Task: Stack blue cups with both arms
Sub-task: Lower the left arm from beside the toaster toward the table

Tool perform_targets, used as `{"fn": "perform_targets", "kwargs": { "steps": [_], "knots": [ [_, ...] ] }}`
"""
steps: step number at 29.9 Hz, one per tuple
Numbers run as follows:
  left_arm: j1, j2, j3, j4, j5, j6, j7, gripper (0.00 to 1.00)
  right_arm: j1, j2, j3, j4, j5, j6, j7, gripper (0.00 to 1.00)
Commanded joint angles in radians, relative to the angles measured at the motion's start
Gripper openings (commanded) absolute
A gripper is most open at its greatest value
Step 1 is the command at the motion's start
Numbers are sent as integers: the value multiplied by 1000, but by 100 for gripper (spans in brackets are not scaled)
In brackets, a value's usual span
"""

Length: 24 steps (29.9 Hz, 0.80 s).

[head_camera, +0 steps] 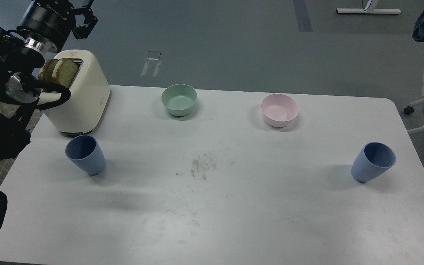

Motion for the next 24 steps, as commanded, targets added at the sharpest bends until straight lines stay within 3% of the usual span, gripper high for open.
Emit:
{"fn": "perform_targets", "kwargs": {
  "steps": [1, 20, 24],
  "knots": [
    [2, 5, -2, -12, 0, 2, -7, 98, -1, -1, 0, 1, 2, 3, 0, 100],
    [-3, 44, -17, -7, -8, -12, -4, 98, 5, -3, 5, 1, 2, 57, 7, 100],
    [0, 111, 0, -21, 5, -27, -11, 98, -4, 0, 19, 11, 3, 59, 10, 100]
  ]
}}
